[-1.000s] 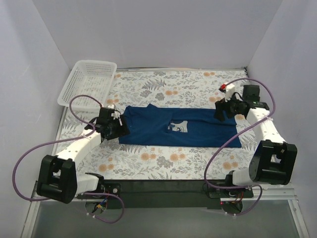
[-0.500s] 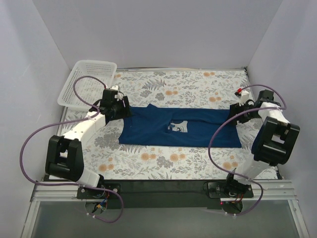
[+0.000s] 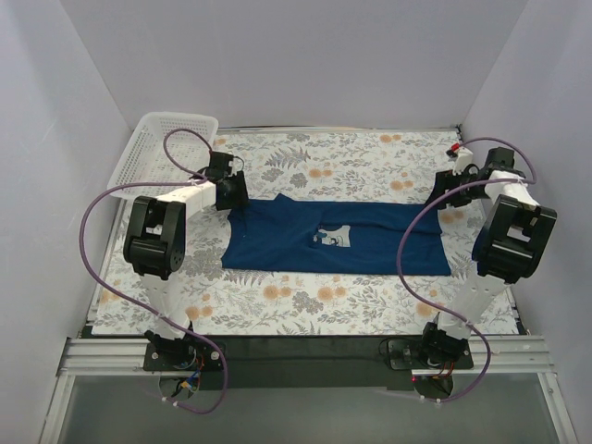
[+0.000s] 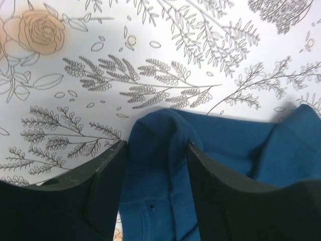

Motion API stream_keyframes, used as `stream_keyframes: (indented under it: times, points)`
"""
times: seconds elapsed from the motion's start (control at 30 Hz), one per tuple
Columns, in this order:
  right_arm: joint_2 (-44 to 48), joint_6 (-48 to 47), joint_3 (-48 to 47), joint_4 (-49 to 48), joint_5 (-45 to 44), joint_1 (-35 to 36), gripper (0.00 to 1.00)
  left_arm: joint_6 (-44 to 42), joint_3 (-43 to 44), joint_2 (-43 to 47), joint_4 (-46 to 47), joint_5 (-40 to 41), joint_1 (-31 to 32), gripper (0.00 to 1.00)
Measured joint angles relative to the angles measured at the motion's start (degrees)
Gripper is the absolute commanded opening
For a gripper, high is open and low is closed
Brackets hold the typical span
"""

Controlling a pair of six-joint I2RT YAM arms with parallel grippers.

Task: Fold and stack the t-shirts
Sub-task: Fold the tshirt

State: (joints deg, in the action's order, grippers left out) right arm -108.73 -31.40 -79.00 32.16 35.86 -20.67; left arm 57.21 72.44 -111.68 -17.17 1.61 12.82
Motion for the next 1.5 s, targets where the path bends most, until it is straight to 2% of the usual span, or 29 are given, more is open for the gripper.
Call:
stream_keyframes:
  times: [0.13, 0.27, 0.33, 0.47, 0.53, 0.63, 0.67, 0.7, 0.97, 1.17, 1.23, 1.27, 1.33, 1.37, 1.47, 1.5]
  points:
    - [-3.5, 0.8, -1.7, -0.9, -1.4, 0.0, 0.61, 0.0, 1.4, -0.4, -0.3, -0.1, 0.0, 0.45]
    - [-6.9, 1.3, -2.4, -1.0, -2.9, 0.0, 0.59, -0.3, 1.6, -0.6, -0.4, -0.7, 0.0, 0.36]
    - [-8.4, 1.4, -3.0, -1.1, -3.0, 0.0, 0.56, -0.4, 1.6, -0.7, -0.4, -1.5, 0.0, 0.25]
    - [-9.3, 1.6, -3.9, -1.9, -3.3, 0.0, 0.44, -0.6, 2.3, -1.8, -0.6, -3.6, 0.0, 0.01]
    - [-9.5, 1.5, -3.9, -2.3, -3.2, 0.0, 0.39, -0.8, 3.1, -2.3, -0.8, -4.0, 0.0, 0.0]
    - [-10.0, 1.2, -4.1, -2.4, -3.0, 0.0, 0.19, -0.9, 4.9, -3.3, -1.0, -4.1, 0.0, 0.0]
    - [-10.4, 1.3, -4.3, -2.4, -2.6, 0.0, 0.07, -0.9, 5.7, -3.7, -1.0, -4.0, 0.0, 0.0]
    - [-10.7, 1.2, -4.5, -2.4, -2.3, 0.0, 0.01, -0.9, 6.4, -4.1, -1.0, -4.0, -0.1, 0.0]
    - [-11.0, 4.4, -4.7, -6.6, -2.7, 0.1, 0.01, -0.9, 16.6, -10.4, -0.4, -2.4, -0.9, 0.0]
    - [-7.9, 8.8, 0.4, -14.0, -6.1, 0.2, 0.01, -1.2, 32.2, -22.2, -0.9, -1.1, -1.0, 0.0]
    - [-6.8, 10.4, 2.2, -16.3, -7.2, 0.2, 0.01, -1.0, 39.9, -27.7, -1.8, -0.9, -1.0, 0.0]
    - [-6.4, 11.1, 3.0, -17.4, -7.7, 0.2, 0.01, -0.9, 43.8, -30.2, -1.8, -0.9, -1.0, 0.02]
    - [-5.5, 12.7, 4.7, -19.6, -8.8, 0.2, 0.02, -0.7, 51.2, -34.7, -2.1, -1.0, -1.0, 0.18]
    - [-5.1, 13.2, 5.7, -20.6, -9.0, 0.3, 0.11, -0.4, 53.6, -36.3, -1.5, -1.3, -0.9, 0.36]
    - [-3.6, 13.6, 8.3, -22.4, -10.3, 0.3, 0.36, 0.2, 54.4, -37.2, -0.2, -1.5, -1.0, 0.48]
    - [-2.9, 13.4, 8.8, -22.7, -10.8, 0.3, 0.4, 0.2, 54.7, -37.2, -0.1, -1.7, -1.2, 0.52]
